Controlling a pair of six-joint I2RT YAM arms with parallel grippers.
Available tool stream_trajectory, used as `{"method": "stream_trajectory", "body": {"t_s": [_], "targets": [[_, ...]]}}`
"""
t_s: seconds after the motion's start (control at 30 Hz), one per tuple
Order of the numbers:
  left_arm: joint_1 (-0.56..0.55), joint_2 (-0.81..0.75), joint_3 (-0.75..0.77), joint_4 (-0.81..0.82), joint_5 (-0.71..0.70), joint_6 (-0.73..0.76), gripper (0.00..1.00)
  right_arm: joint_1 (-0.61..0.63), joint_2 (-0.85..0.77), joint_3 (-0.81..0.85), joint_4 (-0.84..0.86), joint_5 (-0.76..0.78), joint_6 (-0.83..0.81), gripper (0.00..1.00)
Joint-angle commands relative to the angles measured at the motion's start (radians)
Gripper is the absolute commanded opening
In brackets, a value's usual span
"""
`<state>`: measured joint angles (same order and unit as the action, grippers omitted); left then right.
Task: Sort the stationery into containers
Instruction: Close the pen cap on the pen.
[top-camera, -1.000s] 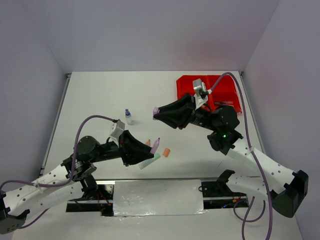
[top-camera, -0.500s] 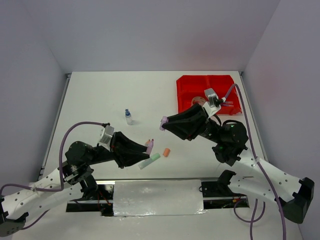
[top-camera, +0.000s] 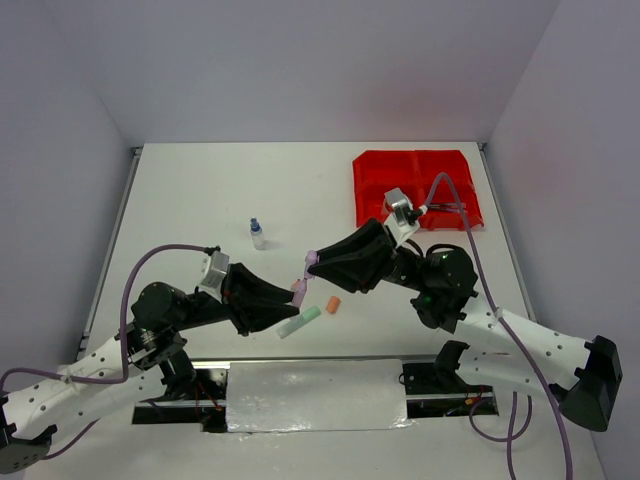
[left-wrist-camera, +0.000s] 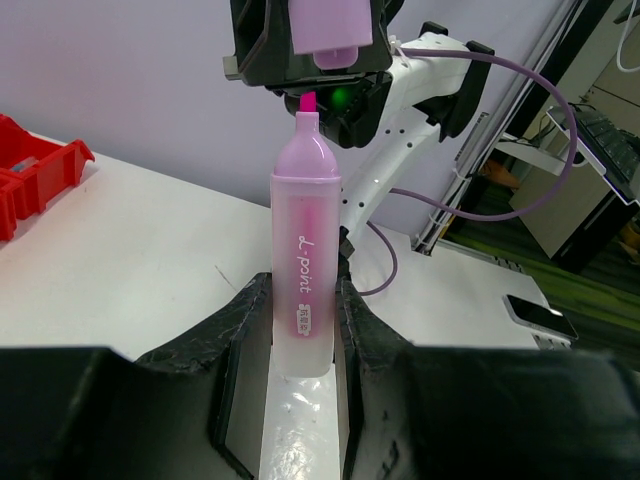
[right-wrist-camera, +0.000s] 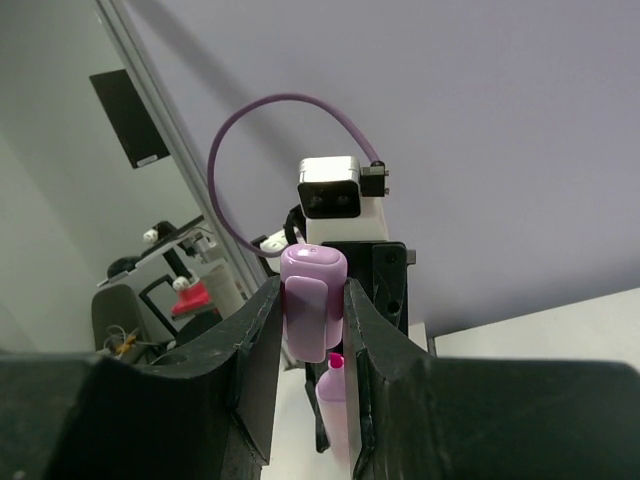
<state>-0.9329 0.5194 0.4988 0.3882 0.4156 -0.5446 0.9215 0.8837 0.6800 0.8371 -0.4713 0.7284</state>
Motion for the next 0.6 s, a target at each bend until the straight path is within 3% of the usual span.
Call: {"method": "stream_trajectory", "body": {"t_s": [0.0, 0.57], "targets": [[-0.004, -0.005, 0.023, 0.051, -0.009, 0.034, 0.0, 0.014, 0.012, 0.019, 0.08, -0.018, -0.035, 0.0], [-0.004, -0.022, 0.011, 0.058, -0.018, 0.031, 0.0, 0.022, 0.024, -0.023, 0.088, 0.011, -0.053, 0.0]]}}
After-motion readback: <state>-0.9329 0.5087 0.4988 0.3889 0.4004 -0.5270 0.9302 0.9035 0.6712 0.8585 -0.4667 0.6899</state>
